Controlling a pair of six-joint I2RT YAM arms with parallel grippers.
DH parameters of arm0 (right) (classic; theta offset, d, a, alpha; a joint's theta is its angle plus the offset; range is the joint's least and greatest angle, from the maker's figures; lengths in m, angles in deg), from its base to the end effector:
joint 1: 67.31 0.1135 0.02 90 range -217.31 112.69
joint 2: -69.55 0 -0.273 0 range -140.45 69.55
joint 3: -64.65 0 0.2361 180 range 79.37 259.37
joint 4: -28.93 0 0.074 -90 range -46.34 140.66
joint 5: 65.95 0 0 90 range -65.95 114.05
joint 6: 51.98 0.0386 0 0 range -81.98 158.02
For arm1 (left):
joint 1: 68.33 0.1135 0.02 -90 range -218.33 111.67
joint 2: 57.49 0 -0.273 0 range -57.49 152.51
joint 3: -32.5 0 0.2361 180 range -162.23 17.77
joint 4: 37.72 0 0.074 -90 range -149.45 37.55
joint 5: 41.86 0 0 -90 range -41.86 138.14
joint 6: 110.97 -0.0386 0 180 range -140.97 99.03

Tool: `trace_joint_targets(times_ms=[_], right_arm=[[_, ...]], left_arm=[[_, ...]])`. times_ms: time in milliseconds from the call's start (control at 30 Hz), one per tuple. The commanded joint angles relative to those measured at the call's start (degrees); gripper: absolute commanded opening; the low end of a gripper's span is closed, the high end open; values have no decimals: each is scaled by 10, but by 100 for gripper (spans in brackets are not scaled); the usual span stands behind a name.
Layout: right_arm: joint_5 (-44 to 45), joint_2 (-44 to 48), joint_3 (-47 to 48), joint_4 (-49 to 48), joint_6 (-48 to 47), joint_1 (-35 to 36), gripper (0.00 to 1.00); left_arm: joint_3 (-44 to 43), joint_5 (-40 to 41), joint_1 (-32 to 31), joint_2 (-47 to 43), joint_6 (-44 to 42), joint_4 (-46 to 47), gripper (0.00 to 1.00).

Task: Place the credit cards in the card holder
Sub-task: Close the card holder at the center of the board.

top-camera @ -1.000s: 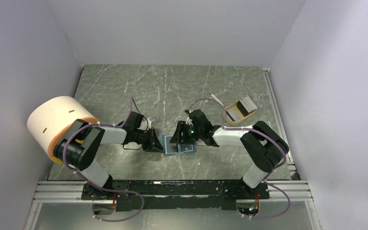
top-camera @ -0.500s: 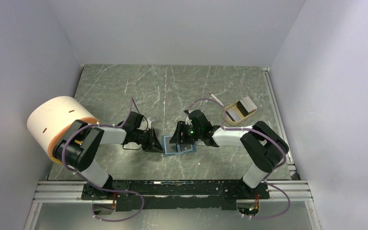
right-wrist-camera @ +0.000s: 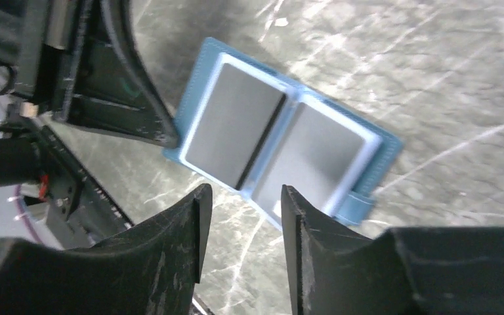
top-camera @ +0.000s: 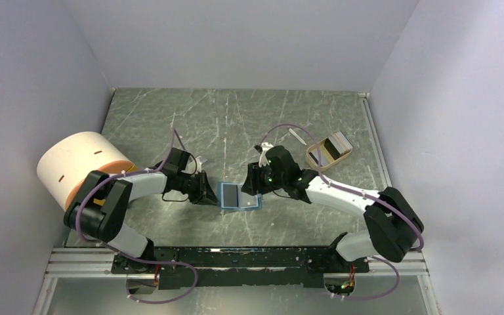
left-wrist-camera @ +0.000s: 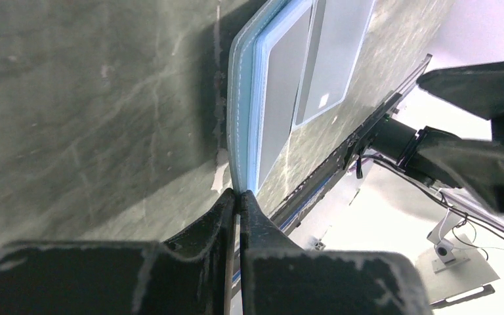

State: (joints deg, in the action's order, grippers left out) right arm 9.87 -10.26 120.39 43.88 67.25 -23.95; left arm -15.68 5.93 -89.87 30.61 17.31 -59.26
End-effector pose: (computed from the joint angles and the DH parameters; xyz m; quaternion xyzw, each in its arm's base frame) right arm 0.1926 0.1949 0.2157 -0.1629 0.8824 0.3426 0.2783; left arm 0.2147 -0.1126 0.1447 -0.0438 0.9074 -0.4172 0.0253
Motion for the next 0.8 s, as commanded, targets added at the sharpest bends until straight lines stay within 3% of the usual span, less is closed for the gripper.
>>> trace_joint_targets(times_ms=[0,67,200,367,600,767], right_arm=[[64,-17,34,88,-132,-8,35],[74,-51,64,131,-189,-8,27],[90,-109,115,202,-266,-9,29],[66,-111,116,193,-333,-11,30],[90,-181,143,216,-408,-11,34],[73,-168,143,201,-443,-11,37]], left_arm=[[-26,5,27,-20,-41,-61,9],[-30,-3,34,-19,-42,-66,9],[-46,-12,44,-8,-56,-88,9],[-57,-19,51,0,-71,-112,9],[-76,-24,62,24,-88,-133,9],[-72,-25,66,24,-83,-128,9]])
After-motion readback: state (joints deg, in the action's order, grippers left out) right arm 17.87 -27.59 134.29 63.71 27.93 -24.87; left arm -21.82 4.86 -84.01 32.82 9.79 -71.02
